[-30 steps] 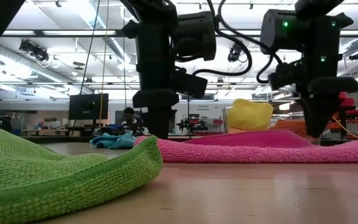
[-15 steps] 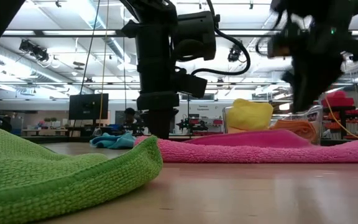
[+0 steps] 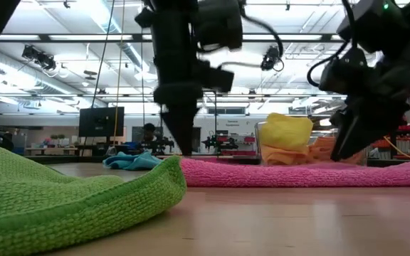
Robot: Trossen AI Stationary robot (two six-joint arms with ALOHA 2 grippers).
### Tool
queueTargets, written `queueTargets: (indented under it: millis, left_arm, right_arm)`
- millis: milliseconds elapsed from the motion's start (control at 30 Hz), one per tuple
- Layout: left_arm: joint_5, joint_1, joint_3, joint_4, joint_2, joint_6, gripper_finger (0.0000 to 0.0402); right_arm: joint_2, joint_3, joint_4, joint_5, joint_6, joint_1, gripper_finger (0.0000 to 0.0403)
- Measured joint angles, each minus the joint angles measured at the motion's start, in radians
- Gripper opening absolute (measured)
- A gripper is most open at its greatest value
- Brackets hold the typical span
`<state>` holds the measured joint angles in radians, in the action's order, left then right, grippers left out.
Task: Fold microfiber towels
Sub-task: Fold the pink microfiber cloth
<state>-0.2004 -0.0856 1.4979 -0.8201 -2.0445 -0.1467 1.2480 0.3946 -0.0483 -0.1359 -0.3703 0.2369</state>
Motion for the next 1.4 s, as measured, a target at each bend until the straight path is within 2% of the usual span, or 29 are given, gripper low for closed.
queueTargets:
  millis: [233,467,700,767,900,1067,1233,1400]
  left_arm:
    - [0.034,-0.012,0.001,0.05,0.068,0.001,0.0176]
    - [0.043,-0.054,0.0,0.221,0.01,0.029,0.0161]
    - [0.04,-0.06,-0.001,0.164,-0.045,0.077,0.0148]
    - [0.04,-0.06,-0.001,0.113,-0.044,0.088,0.0144]
    - [0.04,-0.063,-0.001,0.117,-0.032,0.09,0.0135]
    - [0.044,-0.077,0.0,0.152,-0.018,0.128,0.0124]
    - [0.214,-0.1,0.0,0.201,-0.015,0.185,0.0116]
    - [0.227,-0.125,0.001,0.245,-0.029,0.158,0.0112]
  right_arm:
    - [0.0,-0.027,-0.001,-0.032,-0.056,0.0,0.0143]
    - [0.0,-0.027,0.003,-0.043,-0.076,0.0,0.0143]
    - [0.0,-0.027,0.002,-0.07,-0.075,0.0,0.0143]
    - [0.003,-0.028,0.012,-0.074,-0.075,0.0,0.0143]
    - [0.005,-0.028,0.026,-0.076,-0.074,0.001,0.0143]
    - [0.002,-0.028,0.072,-0.014,0.01,0.049,0.0143]
    - [0.002,-0.028,0.086,-0.03,0.058,0.114,0.0143]
    - [0.002,-0.028,0.036,-0.127,0.05,0.118,0.0143]
